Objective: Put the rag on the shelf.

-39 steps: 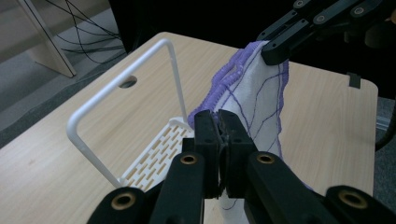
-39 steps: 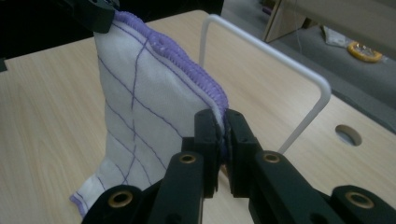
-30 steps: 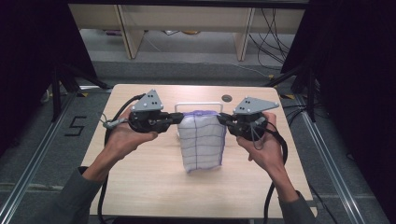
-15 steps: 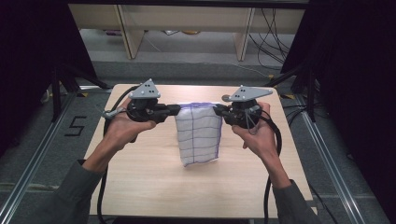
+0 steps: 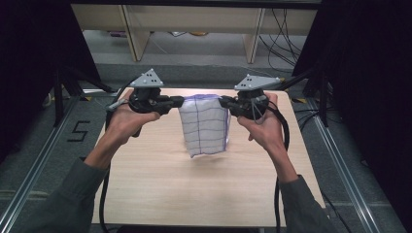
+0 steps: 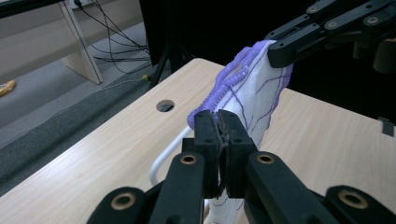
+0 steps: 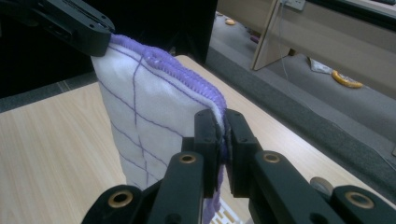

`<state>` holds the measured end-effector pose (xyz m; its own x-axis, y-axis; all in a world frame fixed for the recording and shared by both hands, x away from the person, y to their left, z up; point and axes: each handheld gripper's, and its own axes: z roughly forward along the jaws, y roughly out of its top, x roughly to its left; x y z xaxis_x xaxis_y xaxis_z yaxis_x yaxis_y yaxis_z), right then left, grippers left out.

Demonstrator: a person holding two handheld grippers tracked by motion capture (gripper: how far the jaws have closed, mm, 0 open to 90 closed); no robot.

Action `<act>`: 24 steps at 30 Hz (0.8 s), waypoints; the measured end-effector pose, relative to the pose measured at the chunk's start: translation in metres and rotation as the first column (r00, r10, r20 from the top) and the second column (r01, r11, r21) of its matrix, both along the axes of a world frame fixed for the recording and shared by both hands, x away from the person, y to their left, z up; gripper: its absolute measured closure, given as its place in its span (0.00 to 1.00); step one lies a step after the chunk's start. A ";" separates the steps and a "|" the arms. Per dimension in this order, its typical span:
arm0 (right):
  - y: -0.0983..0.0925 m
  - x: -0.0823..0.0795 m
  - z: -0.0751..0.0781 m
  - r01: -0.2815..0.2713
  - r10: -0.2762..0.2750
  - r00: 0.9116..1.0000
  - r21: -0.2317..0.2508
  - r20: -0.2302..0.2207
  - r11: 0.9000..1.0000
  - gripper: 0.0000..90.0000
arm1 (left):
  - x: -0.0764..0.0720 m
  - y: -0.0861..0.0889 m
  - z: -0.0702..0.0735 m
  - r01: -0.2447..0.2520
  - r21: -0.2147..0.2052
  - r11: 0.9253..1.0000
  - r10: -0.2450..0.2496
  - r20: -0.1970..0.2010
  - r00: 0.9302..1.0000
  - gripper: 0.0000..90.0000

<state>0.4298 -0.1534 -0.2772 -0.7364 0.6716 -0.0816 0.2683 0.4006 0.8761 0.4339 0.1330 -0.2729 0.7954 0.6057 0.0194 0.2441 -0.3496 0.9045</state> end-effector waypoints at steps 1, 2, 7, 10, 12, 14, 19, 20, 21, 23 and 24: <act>0.000 0.003 0.002 -0.003 0.003 1.000 -0.011 0.023 1.000 0.95 | 0.003 0.000 0.000 -0.007 -0.006 1.000 0.007 0.001 1.000 0.96; 0.001 0.005 0.003 0.000 0.001 1.000 -0.009 0.015 1.000 0.95 | 0.005 0.001 0.001 -0.006 -0.012 1.000 0.006 0.000 1.000 0.96; 0.003 0.014 0.011 0.007 -0.007 1.000 -0.008 0.012 1.000 0.95 | 0.013 0.002 0.005 -0.012 -0.019 1.000 0.012 -0.011 1.000 0.96; 0.004 0.016 0.015 0.005 -0.005 1.000 -0.004 0.006 1.000 0.95 | 0.012 0.003 0.011 -0.011 -0.023 1.000 0.011 -0.003 1.000 0.96; 0.004 0.016 0.017 0.020 -0.020 1.000 0.009 0.013 1.000 0.95 | 0.013 0.003 0.015 -0.012 -0.031 0.999 0.012 -0.001 1.000 0.96; 0.002 0.019 0.021 0.002 -0.002 1.000 0.008 0.025 1.000 0.95 | 0.016 0.003 0.020 -0.019 -0.038 0.999 0.019 0.001 1.000 0.96; 0.000 0.022 0.029 0.019 -0.019 0.999 0.020 0.034 1.000 0.95 | 0.024 0.000 0.032 -0.043 -0.045 0.998 0.043 0.010 0.999 0.96; 0.000 0.024 0.030 0.011 -0.012 0.999 0.023 0.036 1.000 0.95 | 0.026 0.000 0.033 -0.042 -0.045 0.998 0.042 0.011 0.999 0.96; 0.000 0.025 0.031 0.019 -0.020 0.999 0.032 0.028 0.999 0.95 | 0.028 -0.001 0.035 -0.044 -0.046 0.998 0.045 0.011 0.999 0.96; -0.002 0.028 0.032 0.015 -0.016 0.999 0.033 0.034 0.999 0.95 | 0.031 -0.003 0.037 -0.049 -0.049 0.998 0.049 0.009 0.999 0.96; -0.002 0.030 0.033 0.012 -0.013 0.999 0.036 0.039 0.999 0.95 | 0.033 -0.003 0.038 -0.055 -0.046 0.997 0.055 0.008 0.998 0.96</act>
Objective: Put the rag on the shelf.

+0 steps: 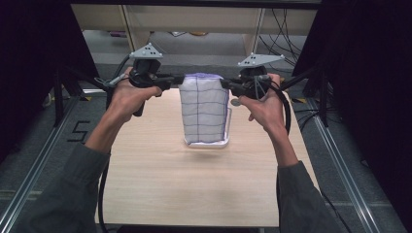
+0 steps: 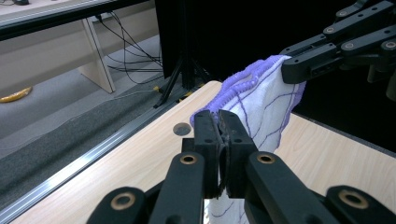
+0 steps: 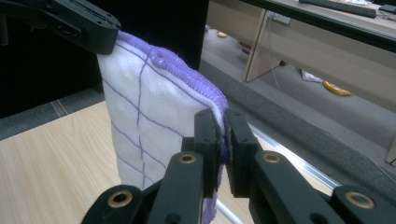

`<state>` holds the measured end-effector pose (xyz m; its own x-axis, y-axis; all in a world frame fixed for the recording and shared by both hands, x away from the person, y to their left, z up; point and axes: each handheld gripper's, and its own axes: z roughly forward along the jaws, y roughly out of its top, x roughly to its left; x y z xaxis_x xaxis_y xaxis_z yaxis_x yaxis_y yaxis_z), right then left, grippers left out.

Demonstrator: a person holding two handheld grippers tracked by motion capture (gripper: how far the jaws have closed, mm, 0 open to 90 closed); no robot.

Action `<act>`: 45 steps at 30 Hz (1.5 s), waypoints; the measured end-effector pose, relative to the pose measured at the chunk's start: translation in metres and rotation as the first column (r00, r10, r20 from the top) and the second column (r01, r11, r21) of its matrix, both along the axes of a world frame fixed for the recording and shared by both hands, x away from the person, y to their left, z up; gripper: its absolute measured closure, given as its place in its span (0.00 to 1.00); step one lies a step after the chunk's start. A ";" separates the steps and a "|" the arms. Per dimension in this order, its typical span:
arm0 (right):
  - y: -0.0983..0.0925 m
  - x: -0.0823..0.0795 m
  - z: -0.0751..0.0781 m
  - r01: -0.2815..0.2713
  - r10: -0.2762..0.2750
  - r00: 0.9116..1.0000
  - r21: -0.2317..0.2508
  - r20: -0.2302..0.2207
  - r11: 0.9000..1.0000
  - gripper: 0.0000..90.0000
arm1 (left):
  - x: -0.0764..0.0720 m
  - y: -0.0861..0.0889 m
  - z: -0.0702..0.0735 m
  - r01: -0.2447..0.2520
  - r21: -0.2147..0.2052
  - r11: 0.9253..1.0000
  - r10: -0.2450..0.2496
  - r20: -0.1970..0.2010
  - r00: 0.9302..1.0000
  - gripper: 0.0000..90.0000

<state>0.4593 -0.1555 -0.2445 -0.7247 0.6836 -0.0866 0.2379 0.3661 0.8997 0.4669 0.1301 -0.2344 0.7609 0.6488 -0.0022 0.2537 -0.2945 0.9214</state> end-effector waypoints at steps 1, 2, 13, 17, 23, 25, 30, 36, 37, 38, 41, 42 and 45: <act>-0.001 0.000 0.001 0.016 -0.016 1.000 0.004 -0.013 1.000 0.95 | 0.002 -0.001 0.001 -0.003 -0.005 1.000 0.003 -0.002 1.000 0.96; -0.002 0.002 0.002 0.015 -0.015 1.000 0.004 -0.004 1.000 0.95 | 0.004 -0.001 0.001 -0.001 -0.009 1.000 0.001 0.001 1.000 0.96; -0.006 0.024 0.011 0.045 -0.045 0.999 0.038 -0.002 0.998 0.95 | 0.023 -0.011 0.012 -0.052 -0.038 0.998 0.052 0.006 0.999 0.96; -0.007 0.036 0.009 0.058 -0.056 0.998 0.054 -0.039 0.997 0.94 | 0.035 -0.016 0.010 -0.071 -0.041 0.997 0.070 -0.009 0.997 0.96; -0.006 0.059 0.003 0.066 -0.059 0.993 0.071 -0.099 0.995 0.94 | 0.055 -0.017 0.000 -0.090 -0.080 0.993 0.085 -0.055 0.995 0.96; -0.005 0.070 -0.002 0.077 -0.064 0.987 0.080 -0.150 0.994 0.94 | 0.062 -0.016 -0.006 -0.104 -0.087 0.991 0.097 -0.078 0.992 0.95; -0.004 0.084 -0.013 0.101 -0.084 0.979 0.086 -0.186 0.991 0.94 | 0.077 -0.018 -0.019 -0.110 -0.122 0.986 0.096 -0.122 0.988 0.95; -0.001 0.102 -0.034 0.122 -0.106 0.968 0.056 -0.229 0.991 0.93 | 0.095 -0.022 -0.038 -0.120 -0.118 0.986 0.101 -0.153 0.983 0.94; 0.000 0.106 -0.041 0.131 -0.118 0.964 0.038 -0.240 0.991 0.93 | 0.098 -0.023 -0.043 -0.124 -0.118 0.985 0.104 -0.164 0.981 0.94; 0.000 0.106 -0.041 0.131 -0.118 0.964 0.038 -0.240 0.991 0.93 | 0.100 -0.023 -0.048 -0.124 -0.123 0.985 0.101 -0.177 0.979 0.94; 0.001 0.112 -0.053 0.129 -0.118 0.956 0.024 -0.270 0.991 0.93 | 0.108 -0.024 -0.065 -0.127 -0.119 0.985 0.100 -0.211 0.972 0.94; 0.001 0.115 -0.059 0.126 -0.115 0.951 0.021 -0.285 0.992 0.93 | 0.110 -0.024 -0.072 -0.129 -0.119 0.984 0.099 -0.226 0.969 0.94; 0.000 0.121 -0.077 0.140 -0.129 0.941 0.012 -0.313 0.990 0.92 | 0.115 -0.023 -0.087 -0.132 -0.108 0.985 0.101 -0.257 0.961 0.94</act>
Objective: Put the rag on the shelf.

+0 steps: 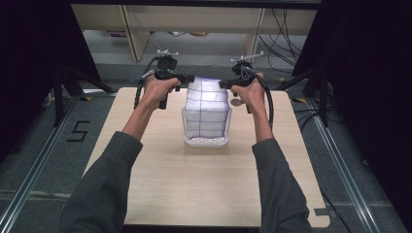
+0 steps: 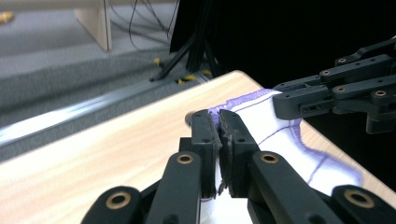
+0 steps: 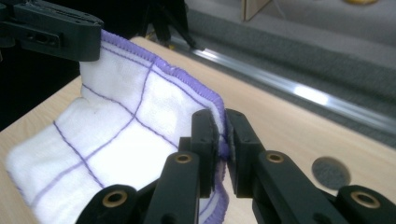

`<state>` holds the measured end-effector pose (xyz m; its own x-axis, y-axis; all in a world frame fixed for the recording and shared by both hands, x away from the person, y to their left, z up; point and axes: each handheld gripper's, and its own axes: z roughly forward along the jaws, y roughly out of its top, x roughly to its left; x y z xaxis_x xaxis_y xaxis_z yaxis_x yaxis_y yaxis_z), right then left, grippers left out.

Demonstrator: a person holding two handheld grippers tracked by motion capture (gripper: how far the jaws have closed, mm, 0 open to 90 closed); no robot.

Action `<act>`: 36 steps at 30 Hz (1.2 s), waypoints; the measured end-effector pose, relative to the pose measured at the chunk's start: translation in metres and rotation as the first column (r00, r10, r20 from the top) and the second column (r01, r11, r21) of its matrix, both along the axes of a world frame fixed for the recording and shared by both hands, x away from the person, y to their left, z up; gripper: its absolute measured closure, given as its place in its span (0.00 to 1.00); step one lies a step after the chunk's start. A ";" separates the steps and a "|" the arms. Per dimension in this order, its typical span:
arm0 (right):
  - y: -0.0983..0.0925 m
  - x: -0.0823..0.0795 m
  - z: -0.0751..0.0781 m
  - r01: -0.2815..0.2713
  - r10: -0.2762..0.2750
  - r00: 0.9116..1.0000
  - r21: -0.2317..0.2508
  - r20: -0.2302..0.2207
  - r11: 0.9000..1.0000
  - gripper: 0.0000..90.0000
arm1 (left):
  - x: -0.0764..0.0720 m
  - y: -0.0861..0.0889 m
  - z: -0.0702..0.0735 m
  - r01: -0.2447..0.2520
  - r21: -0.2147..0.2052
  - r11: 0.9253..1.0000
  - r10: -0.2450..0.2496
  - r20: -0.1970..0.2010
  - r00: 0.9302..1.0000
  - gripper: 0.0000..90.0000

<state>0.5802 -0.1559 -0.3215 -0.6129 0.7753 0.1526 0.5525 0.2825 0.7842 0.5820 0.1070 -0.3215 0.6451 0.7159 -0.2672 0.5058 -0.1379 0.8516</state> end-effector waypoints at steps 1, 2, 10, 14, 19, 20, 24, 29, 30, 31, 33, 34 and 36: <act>-0.001 0.001 -0.005 0.002 -0.002 1.000 0.000 -0.023 1.000 0.92 | 0.001 0.000 -0.005 0.002 0.006 1.000 -0.002 -0.014 1.000 0.94; -0.001 0.002 -0.010 -0.002 0.002 1.000 -0.006 -0.030 1.000 0.92 | 0.003 0.001 -0.010 0.007 0.010 1.000 -0.007 -0.029 1.000 0.93; -0.003 0.009 -0.036 -0.008 0.004 0.995 -0.041 -0.097 0.999 0.87 | 0.006 0.003 -0.033 0.035 0.071 0.997 -0.029 -0.094 0.995 0.93; -0.006 0.011 -0.044 0.003 -0.008 0.994 -0.049 -0.112 0.999 0.80 | 0.005 0.001 -0.040 0.054 0.134 0.990 -0.036 -0.132 0.991 0.82; -0.012 0.010 -0.043 0.023 -0.027 0.992 -0.031 -0.119 0.999 0.73 | 0.004 0.003 -0.038 0.013 0.133 0.991 0.004 -0.128 0.992 0.58; -0.013 0.009 -0.041 0.034 -0.038 0.993 -0.034 -0.108 0.999 0.71 | 0.003 0.005 -0.036 0.007 0.127 0.992 0.009 -0.127 0.992 0.57; -0.020 0.005 -0.032 0.044 -0.046 0.995 -0.028 -0.092 0.999 0.69 | -0.001 0.011 -0.030 -0.010 0.123 0.992 0.024 -0.116 0.993 0.53; -0.030 -0.008 -0.021 0.072 -0.072 0.993 -0.001 -0.095 0.997 0.67 | -0.009 0.021 -0.024 -0.004 0.134 0.991 0.018 -0.102 0.995 0.50; -0.032 -0.010 -0.019 0.074 -0.074 0.993 -0.006 -0.092 0.997 0.67 | -0.010 0.022 -0.023 -0.006 0.136 0.991 0.021 -0.103 0.995 0.49; -0.035 -0.009 -0.020 0.049 -0.050 0.998 -0.019 -0.044 0.999 0.66 | -0.011 0.024 -0.023 -0.008 0.139 0.990 0.023 -0.102 0.995 0.49; -0.036 -0.015 -0.016 0.078 -0.078 0.994 0.001 -0.075 0.997 0.66 | -0.014 0.028 -0.022 -0.003 0.142 0.990 0.019 -0.108 0.994 0.47; -0.038 -0.018 -0.014 0.074 -0.074 0.995 -0.005 -0.069 0.997 0.65 | -0.016 0.029 -0.021 -0.003 0.144 0.990 0.019 -0.107 0.994 0.46; -0.039 -0.023 -0.012 0.080 -0.079 0.995 0.011 -0.060 0.997 0.64 | -0.021 0.032 -0.019 -0.010 0.151 0.988 0.024 -0.091 0.996 0.44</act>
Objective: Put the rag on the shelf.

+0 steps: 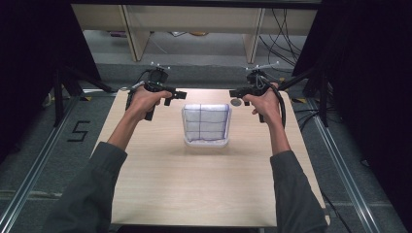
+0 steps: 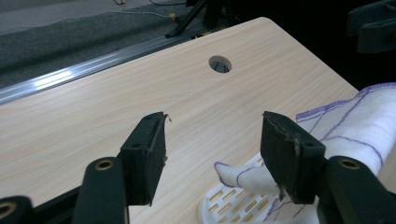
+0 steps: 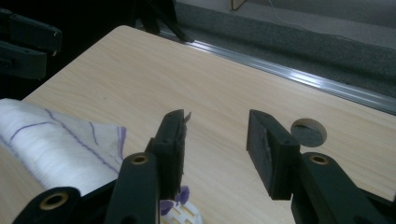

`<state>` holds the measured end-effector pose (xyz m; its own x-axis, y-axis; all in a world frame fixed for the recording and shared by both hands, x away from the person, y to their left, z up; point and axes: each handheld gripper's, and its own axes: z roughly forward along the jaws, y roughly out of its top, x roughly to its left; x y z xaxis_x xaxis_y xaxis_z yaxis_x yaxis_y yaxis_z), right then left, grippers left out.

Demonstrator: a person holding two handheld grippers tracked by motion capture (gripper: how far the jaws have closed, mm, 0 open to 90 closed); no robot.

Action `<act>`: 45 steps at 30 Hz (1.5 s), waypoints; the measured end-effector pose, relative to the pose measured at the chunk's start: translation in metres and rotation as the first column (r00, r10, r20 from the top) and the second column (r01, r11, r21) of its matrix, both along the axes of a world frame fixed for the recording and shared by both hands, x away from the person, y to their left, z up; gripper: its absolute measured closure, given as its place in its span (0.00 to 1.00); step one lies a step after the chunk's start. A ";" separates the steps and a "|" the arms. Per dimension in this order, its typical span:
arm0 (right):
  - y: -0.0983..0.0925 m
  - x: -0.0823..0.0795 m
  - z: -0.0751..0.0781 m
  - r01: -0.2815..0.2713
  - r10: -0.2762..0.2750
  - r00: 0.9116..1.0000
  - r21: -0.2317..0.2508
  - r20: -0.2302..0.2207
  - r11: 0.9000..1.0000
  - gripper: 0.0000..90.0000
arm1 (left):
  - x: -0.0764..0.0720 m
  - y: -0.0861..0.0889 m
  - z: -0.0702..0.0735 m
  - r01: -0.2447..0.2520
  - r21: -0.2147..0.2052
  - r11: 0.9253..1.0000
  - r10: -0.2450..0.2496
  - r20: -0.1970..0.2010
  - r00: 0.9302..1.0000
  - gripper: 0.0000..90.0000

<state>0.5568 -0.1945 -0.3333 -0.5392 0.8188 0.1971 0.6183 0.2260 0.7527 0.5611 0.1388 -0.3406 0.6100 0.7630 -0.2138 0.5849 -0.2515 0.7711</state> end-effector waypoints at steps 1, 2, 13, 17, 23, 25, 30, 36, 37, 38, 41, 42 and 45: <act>-0.002 -0.002 0.001 -0.022 0.022 1.000 -0.003 0.011 1.000 0.63 | -0.003 0.001 0.001 0.006 0.000 1.000 -0.006 0.004 1.000 0.44; -0.003 -0.004 0.002 -0.022 0.023 0.999 -0.008 0.026 1.000 0.62 | -0.006 0.003 0.003 0.009 -0.006 1.000 -0.009 0.006 1.000 0.44; -0.012 -0.030 0.006 -0.027 0.028 0.997 -0.013 0.073 1.000 0.56 | -0.042 0.015 0.000 0.029 -0.042 0.999 -0.028 0.023 0.999 0.39; -0.013 -0.038 0.007 -0.020 0.020 0.997 0.003 0.077 1.000 0.54 | -0.052 0.019 -0.006 0.046 -0.021 0.999 -0.045 0.029 0.999 0.38; -0.012 -0.053 0.007 -0.024 0.023 0.996 0.010 0.089 1.000 0.51 | -0.068 0.023 -0.010 0.055 -0.025 0.998 -0.054 0.032 0.998 0.35; -0.013 -0.056 0.006 -0.048 0.048 0.992 -0.011 0.115 0.999 0.50 | -0.071 0.025 -0.011 0.067 -0.016 0.998 -0.066 0.032 0.997 0.34; -0.009 -0.066 0.004 -0.051 0.051 0.992 -0.003 0.119 0.999 0.49 | -0.075 0.028 -0.011 0.065 -0.021 0.998 -0.064 0.040 0.997 0.34; -0.007 -0.076 0.006 -0.061 0.062 0.990 -0.008 0.126 0.998 0.48 | -0.084 0.031 -0.012 0.061 -0.037 0.997 -0.060 0.049 0.997 0.33; -0.007 -0.078 0.007 -0.075 0.077 0.987 -0.014 0.139 0.997 0.48 | -0.086 0.032 -0.011 0.074 -0.026 0.997 -0.073 0.048 0.996 0.33; -0.006 -0.081 0.007 -0.067 0.067 0.989 0.001 0.133 0.998 0.47 | -0.088 0.031 -0.012 0.071 -0.039 0.997 -0.069 0.053 0.996 0.33; -0.005 -0.088 0.006 -0.074 0.074 0.987 -0.004 0.143 0.997 0.47 | -0.094 0.031 -0.011 0.081 -0.035 0.996 -0.079 0.060 0.995 0.32; -0.005 -0.091 0.006 -0.080 0.081 0.987 -0.008 0.140 0.997 0.47 | -0.096 0.031 -0.011 0.081 -0.038 0.996 -0.079 0.064 0.995 0.32; -0.005 -0.098 0.004 -0.093 0.096 0.983 -0.022 0.156 0.995 0.46 | -0.100 0.032 -0.014 0.083 -0.034 0.996 -0.081 0.065 0.995 0.30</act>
